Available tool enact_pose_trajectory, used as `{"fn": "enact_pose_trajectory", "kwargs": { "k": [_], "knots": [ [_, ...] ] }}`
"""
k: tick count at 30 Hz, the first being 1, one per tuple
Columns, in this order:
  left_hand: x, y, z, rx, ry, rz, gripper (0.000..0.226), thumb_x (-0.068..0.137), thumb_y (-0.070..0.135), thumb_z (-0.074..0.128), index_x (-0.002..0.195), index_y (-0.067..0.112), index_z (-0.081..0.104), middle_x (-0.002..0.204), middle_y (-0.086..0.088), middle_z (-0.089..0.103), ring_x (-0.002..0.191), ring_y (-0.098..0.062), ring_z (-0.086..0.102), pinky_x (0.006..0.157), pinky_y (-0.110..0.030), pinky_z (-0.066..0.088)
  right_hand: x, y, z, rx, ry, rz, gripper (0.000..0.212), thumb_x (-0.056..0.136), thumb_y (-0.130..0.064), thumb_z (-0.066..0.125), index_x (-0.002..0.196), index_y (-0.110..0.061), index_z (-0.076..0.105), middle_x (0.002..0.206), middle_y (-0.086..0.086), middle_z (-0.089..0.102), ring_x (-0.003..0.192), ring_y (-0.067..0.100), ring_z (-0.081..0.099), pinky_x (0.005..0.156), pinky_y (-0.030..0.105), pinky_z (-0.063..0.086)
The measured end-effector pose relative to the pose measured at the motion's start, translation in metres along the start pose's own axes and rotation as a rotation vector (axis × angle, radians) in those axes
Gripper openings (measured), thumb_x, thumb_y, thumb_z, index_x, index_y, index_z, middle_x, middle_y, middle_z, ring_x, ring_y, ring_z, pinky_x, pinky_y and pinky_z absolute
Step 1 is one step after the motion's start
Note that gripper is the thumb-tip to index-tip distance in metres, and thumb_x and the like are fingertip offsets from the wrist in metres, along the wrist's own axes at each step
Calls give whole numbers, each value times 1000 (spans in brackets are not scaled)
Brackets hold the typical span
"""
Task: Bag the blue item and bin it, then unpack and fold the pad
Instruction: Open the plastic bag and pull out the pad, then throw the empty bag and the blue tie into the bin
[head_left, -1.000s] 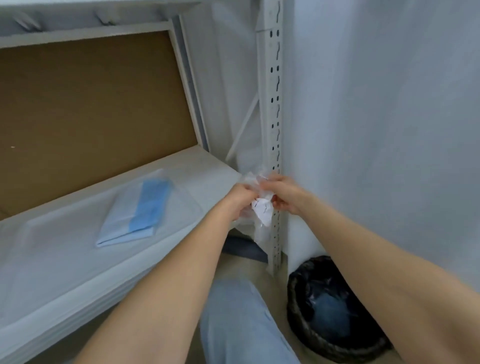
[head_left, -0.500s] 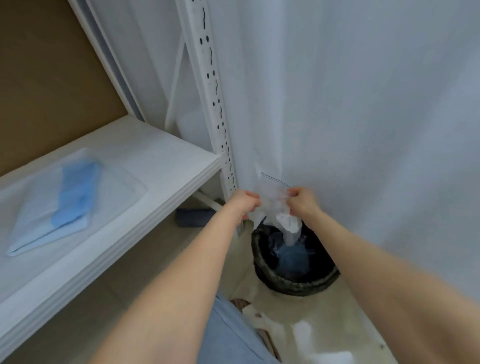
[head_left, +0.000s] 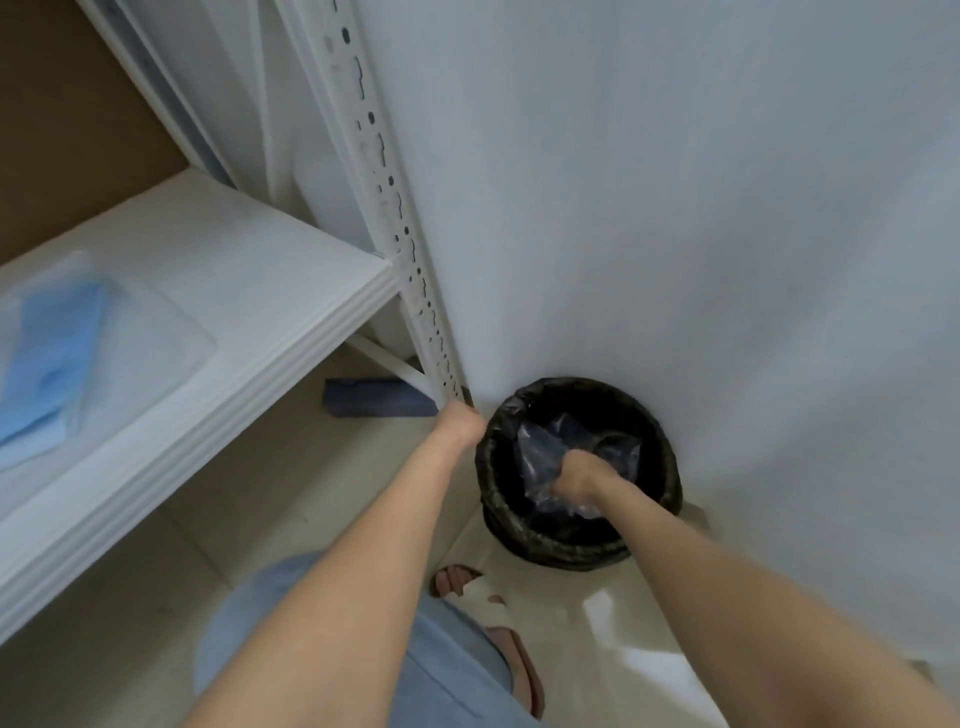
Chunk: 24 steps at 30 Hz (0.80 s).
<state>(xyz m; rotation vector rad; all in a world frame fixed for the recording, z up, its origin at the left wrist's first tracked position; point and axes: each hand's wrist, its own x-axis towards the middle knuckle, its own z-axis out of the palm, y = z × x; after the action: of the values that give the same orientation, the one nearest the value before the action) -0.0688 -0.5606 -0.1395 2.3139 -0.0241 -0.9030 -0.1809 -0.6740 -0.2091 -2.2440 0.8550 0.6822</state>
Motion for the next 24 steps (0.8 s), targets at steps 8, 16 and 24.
{"fn": "enact_pose_trajectory", "kwargs": {
  "k": [8, 16, 24],
  "knots": [
    [28, -19, 23, 92, -26, -106, 41, 97, 22, 45, 135, 6, 49, 136, -14, 53, 123, -32, 51, 99, -37, 43, 27, 12, 27, -110, -148, 8, 48, 94, -39, 50, 129, -7, 56, 134, 15, 55, 120, 29, 54, 96, 30, 42],
    [24, -30, 36, -34, -52, -176, 48, 105, 27, 24, 141, -1, 39, 146, -19, 41, 133, -33, 41, 109, -38, 37, 30, 19, 16, -143, -43, -7, 61, 80, -68, 54, 119, -23, 66, 120, 7, 64, 111, 27, 61, 93, 35, 49],
    [8, -35, 48, -360, -49, -432, 62, 102, 47, 13, 149, 7, 27, 152, -15, 31, 138, -34, 32, 112, -52, 27, 28, 39, -33, 147, 653, 218, 42, 102, -36, 31, 124, -9, 55, 131, 17, 48, 120, 35, 46, 95, 39, 39]
  ]
}}
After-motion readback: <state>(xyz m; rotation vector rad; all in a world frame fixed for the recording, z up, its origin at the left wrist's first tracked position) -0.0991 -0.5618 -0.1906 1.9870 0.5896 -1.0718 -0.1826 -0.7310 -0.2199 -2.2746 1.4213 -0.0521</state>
